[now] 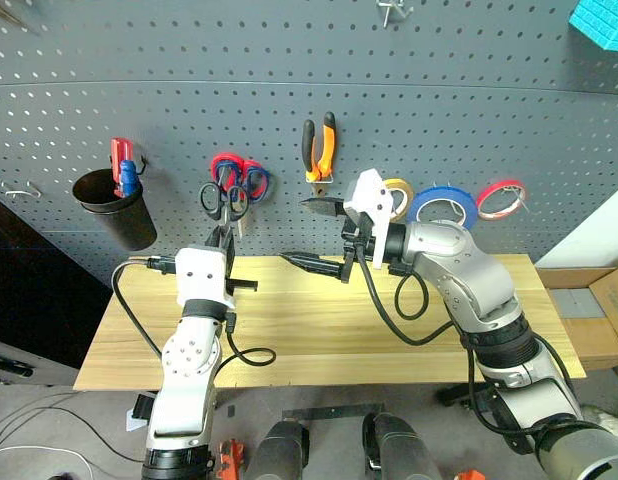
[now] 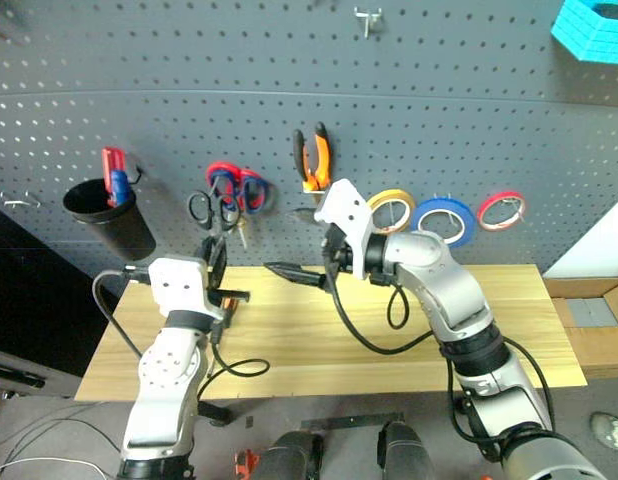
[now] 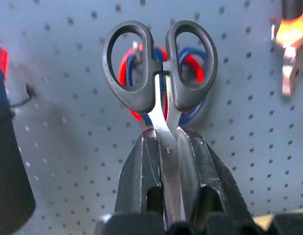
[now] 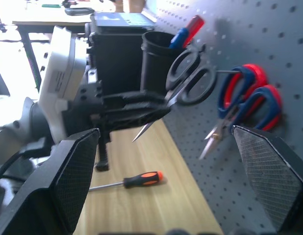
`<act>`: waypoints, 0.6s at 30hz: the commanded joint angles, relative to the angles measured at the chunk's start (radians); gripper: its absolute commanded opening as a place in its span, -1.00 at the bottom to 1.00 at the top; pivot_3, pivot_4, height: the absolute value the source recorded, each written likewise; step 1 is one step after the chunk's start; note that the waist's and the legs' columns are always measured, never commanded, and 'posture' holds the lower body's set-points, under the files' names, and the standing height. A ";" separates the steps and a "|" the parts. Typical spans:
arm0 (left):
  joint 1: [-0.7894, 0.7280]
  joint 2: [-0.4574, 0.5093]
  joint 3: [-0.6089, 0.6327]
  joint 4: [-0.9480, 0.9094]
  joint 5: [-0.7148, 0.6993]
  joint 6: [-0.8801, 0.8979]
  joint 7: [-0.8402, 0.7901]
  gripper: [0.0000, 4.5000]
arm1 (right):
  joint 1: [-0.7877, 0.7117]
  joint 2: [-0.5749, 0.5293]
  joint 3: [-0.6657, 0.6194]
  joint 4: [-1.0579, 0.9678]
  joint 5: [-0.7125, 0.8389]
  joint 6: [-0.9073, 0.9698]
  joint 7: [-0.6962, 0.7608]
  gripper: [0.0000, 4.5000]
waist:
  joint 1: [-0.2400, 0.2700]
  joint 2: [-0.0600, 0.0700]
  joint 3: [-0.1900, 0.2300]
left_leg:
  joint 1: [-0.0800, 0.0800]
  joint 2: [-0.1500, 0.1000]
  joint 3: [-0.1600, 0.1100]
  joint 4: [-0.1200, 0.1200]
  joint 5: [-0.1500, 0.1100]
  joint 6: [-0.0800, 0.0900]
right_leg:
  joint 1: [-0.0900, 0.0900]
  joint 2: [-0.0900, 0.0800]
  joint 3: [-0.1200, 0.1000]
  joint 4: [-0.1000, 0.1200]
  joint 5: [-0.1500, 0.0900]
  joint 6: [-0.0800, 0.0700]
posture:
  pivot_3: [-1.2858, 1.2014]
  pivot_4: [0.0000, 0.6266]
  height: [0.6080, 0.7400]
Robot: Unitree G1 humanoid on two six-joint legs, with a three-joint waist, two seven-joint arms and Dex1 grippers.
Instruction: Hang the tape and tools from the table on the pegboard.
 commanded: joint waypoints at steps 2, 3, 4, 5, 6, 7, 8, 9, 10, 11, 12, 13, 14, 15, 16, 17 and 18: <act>-0.035 0.000 0.000 -0.009 -0.025 0.029 -0.019 -0.93 | -0.019 0.006 -0.025 -0.031 -0.001 -0.016 -0.013 1.00 | -0.001 0.000 -0.001 | 0.000 0.000 0.000 0.000 0.000 0.000 | 0.000 0.000 0.000 0.000 0.000 0.000 | 0.05 -0.59 1.00; -0.044 0.003 0.002 -0.002 -0.024 0.027 -0.021 -0.93 | -0.018 0.005 -0.024 -0.034 -0.001 -0.015 -0.014 1.00 | -0.001 0.000 -0.001 | 0.001 0.000 0.001 0.000 0.000 0.000 | 0.000 0.000 0.000 0.001 0.000 0.000 | 0.05 -0.60 1.00; -0.050 0.006 0.003 0.003 -0.022 0.025 -0.023 -0.93 | -0.017 0.005 -0.023 -0.035 -0.001 -0.014 -0.015 1.00 | -0.001 0.000 -0.001 | 0.001 0.000 0.000 0.000 0.000 0.000 | 0.000 0.000 0.001 0.001 0.000 0.000 | 0.05 -0.60 1.00; -0.058 0.001 0.010 0.011 -0.028 0.038 -0.018 -0.93 | -0.017 0.005 -0.020 -0.036 -0.003 -0.015 -0.017 1.00 | -0.001 0.000 -0.001 | 0.001 0.000 0.000 0.000 0.000 0.000 | 0.000 0.000 0.000 0.001 0.000 0.000 | 0.05 -0.60 1.00; -0.064 0.000 0.016 0.019 -0.031 0.054 -0.014 -0.93 | -0.016 0.005 -0.018 -0.037 -0.005 -0.015 -0.019 1.00 | -0.001 0.000 -0.002 | 0.001 0.000 0.001 0.000 0.000 0.000 | 0.000 0.000 0.001 0.001 0.000 0.000 | 0.05 -0.61 1.00; -0.073 0.003 0.019 0.033 -0.030 0.059 -0.012 -0.93 | -0.017 0.007 -0.017 -0.036 -0.007 -0.018 -0.022 1.00 | -0.001 -0.001 -0.002 | 0.001 0.000 0.001 0.000 0.000 0.000 | 0.000 0.000 0.001 0.001 0.000 0.000 | 0.05 -0.61 1.00; -0.086 0.007 0.021 0.054 -0.028 0.059 -0.010 -0.93 | -0.019 0.011 -0.018 -0.032 -0.010 -0.022 -0.028 1.00 | -0.001 -0.001 -0.003 | 0.001 0.000 0.001 0.000 0.000 0.000 | 0.000 0.000 0.001 0.001 0.000 0.000 | 0.05 -0.61 1.00; -0.098 0.010 0.024 0.071 -0.028 0.056 -0.009 -0.93 | -0.022 0.017 -0.021 -0.027 -0.013 -0.026 -0.036 1.00 | -0.001 0.000 -0.004 | 0.001 0.000 0.001 0.000 0.000 0.000 | 0.000 0.000 0.001 0.001 0.000 0.000 | 0.05 -0.61 1.00; -0.118 0.014 0.024 0.096 -0.028 0.054 -0.012 -0.93 | -0.028 0.027 -0.026 -0.017 -0.022 -0.037 -0.054 1.00 | -0.001 0.000 -0.005 | 0.001 0.000 0.001 0.000 0.000 0.000 | 0.000 0.000 0.001 0.002 0.000 0.000 | 0.05 -0.61 1.00; -0.135 0.019 0.021 0.115 -0.029 0.049 -0.021 -0.93 | -0.033 0.034 -0.028 -0.007 -0.033 -0.043 -0.068 1.00 | -0.001 -0.001 -0.007 | 0.001 0.000 0.001 0.000 0.000 0.000 | 0.000 0.000 0.001 0.002 0.000 0.000 | 0.05 -0.61 1.00; -0.149 0.025 0.016 0.128 -0.028 0.041 -0.029 -0.93 | -0.034 0.034 -0.025 -0.003 -0.046 -0.045 -0.076 1.00 | -0.001 -0.001 -0.008 | 0.002 0.000 0.001 0.000 0.000 0.000 | 0.000 0.000 0.001 0.003 0.000 0.000 | 0.04 -0.61 1.00; -0.161 0.026 0.014 0.138 -0.029 0.039 -0.031 -0.93 | -0.032 0.031 -0.019 -0.001 -0.057 -0.048 -0.074 1.00 | -0.002 -0.001 -0.010 | 0.002 0.000 0.002 0.000 0.000 0.000 | 0.000 0.000 0.001 0.003 0.000 0.000 | 0.04 -0.61 1.00; -0.175 0.022 0.016 0.148 -0.033 0.049 -0.028 -0.93 | -0.026 0.026 -0.013 -0.002 -0.063 -0.051 -0.068 1.00 | -0.002 -0.001 -0.012 | 0.002 -0.001 0.002 0.001 0.000 0.000 | 0.000 0.000 0.002 0.003 0.000 0.000 | 0.04 -0.61 1.00; -0.189 0.020 0.018 0.164 -0.033 0.058 -0.024 -0.93 | -0.021 0.024 -0.010 -0.003 -0.066 -0.052 -0.065 1.00 | -0.002 -0.002 -0.012 | 0.002 -0.001 0.002 0.001 0.001 -0.002 | 0.000 0.000 0.002 0.003 0.000 0.000 | 0.04 -0.61 1.00; -0.204 0.020 0.017 0.182 -0.030 0.059 -0.020 -0.93 | -0.016 0.021 -0.008 -0.009 -0.069 -0.050 -0.063 1.00 | -0.003 -0.002 -0.012 | 0.002 -0.001 0.002 0.001 0.002 -0.002 | 0.000 0.000 0.002 0.003 0.000 0.000 | 0.04 -0.59 1.00; -0.218 0.019 0.020 0.201 -0.029 0.067 -0.014 -0.93 | -0.013 0.020 -0.007 -0.014 -0.071 -0.047 -0.062 1.00 | -0.004 -0.002 -0.012 | 0.002 -0.001 0.002 0.001 0.002 -0.002 | 0.000 0.000 0.002 0.003 0.000 0.000 | 0.04 -0.59 1.00; -0.230 0.016 0.024 0.218 -0.032 0.075 -0.009 -0.93 | -0.010 0.020 -0.008 -0.019 -0.072 -0.043 -0.062 1.00 | -0.004 -0.002 -0.012 | 0.002 -0.001 0.002 0.001 0.002 -0.003 | 0.000 0.000 0.002 0.004 0.000 0.000 | 0.03 -0.59 1.00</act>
